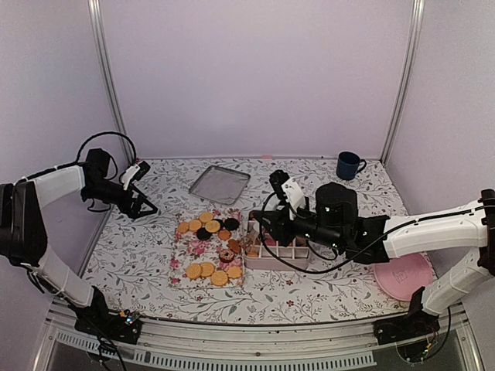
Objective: Pack the cookies
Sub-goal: Place the fake cookies in the empty pocket of the box, then pick up the fake cookies from the plate.
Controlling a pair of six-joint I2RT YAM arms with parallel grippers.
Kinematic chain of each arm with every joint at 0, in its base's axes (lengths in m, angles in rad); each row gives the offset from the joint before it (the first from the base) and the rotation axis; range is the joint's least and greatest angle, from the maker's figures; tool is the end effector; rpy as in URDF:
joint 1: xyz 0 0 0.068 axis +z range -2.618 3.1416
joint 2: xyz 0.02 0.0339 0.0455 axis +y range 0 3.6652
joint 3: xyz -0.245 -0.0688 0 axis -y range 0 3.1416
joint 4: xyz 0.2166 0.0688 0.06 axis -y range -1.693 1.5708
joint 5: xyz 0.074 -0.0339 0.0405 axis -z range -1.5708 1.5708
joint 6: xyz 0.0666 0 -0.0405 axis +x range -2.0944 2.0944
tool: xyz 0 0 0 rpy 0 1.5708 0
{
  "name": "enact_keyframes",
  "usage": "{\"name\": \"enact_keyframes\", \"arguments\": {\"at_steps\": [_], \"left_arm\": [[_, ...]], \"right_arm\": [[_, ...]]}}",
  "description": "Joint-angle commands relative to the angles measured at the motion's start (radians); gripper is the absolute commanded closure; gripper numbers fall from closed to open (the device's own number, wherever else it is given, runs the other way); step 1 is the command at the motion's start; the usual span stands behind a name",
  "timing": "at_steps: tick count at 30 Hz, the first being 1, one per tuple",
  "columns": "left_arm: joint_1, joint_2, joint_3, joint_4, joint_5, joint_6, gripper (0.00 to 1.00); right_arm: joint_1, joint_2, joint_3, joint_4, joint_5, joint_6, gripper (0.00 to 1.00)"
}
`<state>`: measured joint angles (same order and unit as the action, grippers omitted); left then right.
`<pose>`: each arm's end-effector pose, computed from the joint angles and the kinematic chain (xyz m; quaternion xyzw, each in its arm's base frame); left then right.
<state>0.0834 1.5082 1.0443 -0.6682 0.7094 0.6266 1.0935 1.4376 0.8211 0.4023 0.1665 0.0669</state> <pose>0.2808 -0.0201 0.2020 0.3183 0.8615 -0.2469 0.3092 0.1639 0.2928 0.2504 -0.3356 0.7016 0.2886 0.5585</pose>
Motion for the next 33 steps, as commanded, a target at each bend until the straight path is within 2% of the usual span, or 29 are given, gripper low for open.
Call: {"name": "enact_keyframes", "arguments": {"at_steps": [1,7,14,19,23,28,33], "left_arm": [[0.009,0.004,0.029,0.001,0.009,-0.005,0.01],[0.009,0.004,0.03,0.001,0.009,-0.005,0.01],[0.011,0.014,0.035,-0.003,-0.007,-0.007,0.01],[0.025,0.033,0.043,-0.019,-0.016,-0.017,0.01],[0.041,0.05,0.047,-0.03,-0.009,-0.028,0.01],[0.047,0.033,0.033,-0.038,0.005,-0.026,0.01],[0.051,0.013,0.014,-0.034,-0.011,-0.016,0.01]], "right_arm": [[0.008,-0.01,0.021,0.009,0.013,-0.005,0.6],[0.007,-0.016,0.054,0.01,0.013,-0.024,0.6],[0.008,0.08,0.209,0.058,-0.042,-0.095,0.6],[0.007,0.255,0.369,0.104,-0.099,-0.136,0.59],[-0.007,0.454,0.541,0.129,-0.165,-0.156,0.59],[-0.04,0.668,0.777,0.132,-0.241,-0.132,0.59],[-0.067,0.816,0.922,0.131,-0.29,-0.089,0.59]]}}
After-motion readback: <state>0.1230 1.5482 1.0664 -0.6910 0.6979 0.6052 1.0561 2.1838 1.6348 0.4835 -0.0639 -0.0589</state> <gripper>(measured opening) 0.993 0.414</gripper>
